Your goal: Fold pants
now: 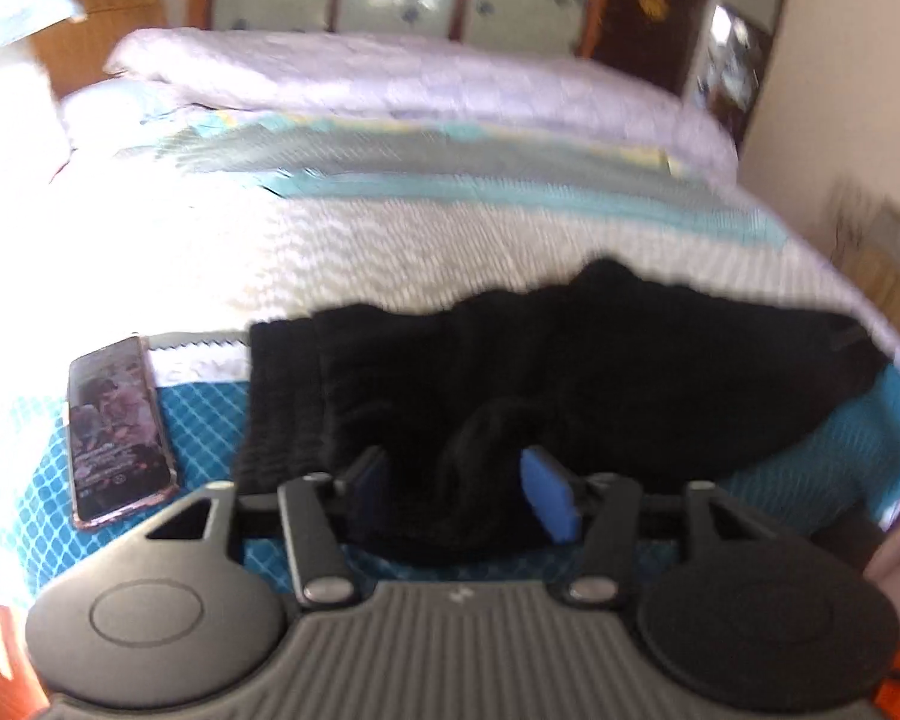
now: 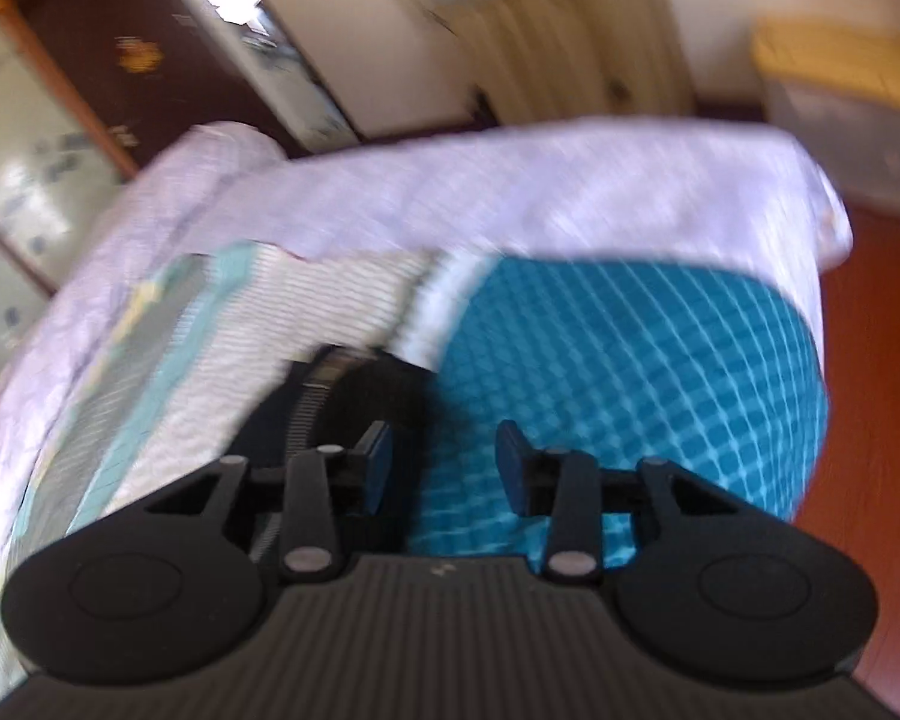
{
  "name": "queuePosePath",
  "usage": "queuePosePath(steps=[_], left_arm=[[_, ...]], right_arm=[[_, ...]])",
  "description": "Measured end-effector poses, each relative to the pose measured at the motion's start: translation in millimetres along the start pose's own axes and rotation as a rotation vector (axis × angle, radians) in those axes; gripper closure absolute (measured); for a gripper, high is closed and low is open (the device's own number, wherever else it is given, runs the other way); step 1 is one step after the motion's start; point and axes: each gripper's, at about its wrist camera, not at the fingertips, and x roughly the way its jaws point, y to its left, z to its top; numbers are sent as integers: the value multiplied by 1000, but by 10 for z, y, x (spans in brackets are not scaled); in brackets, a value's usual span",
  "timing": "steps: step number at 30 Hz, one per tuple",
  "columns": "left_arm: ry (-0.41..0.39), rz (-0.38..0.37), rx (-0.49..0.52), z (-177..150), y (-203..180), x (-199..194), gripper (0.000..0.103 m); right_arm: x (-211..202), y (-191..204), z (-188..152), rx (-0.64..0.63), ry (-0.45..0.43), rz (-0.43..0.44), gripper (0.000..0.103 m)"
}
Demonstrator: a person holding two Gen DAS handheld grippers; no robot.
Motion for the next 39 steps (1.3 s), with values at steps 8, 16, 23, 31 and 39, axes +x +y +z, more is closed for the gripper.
queuePosePath(steps=[8,16,23,31,39], left_arm=[[-27,-30,-453,87,887,123,40],[62,3,-373,118,869,797,86],[-221,17,-306,441,885,337,96],[-3,186,-319,-17,1006,639,84],[-191,59,-352,334,796,113,83]], right_arm=[[-405,812,-824,-209,103,271,56],[-859,2292,-1995,-605,570,923,56],[-1455,3038,-2858,-891,650,1169,57],[-1299,3000,-3388,-1073,698,1065,57],[-1363,2895,-2955,-809,674,1146,59]])
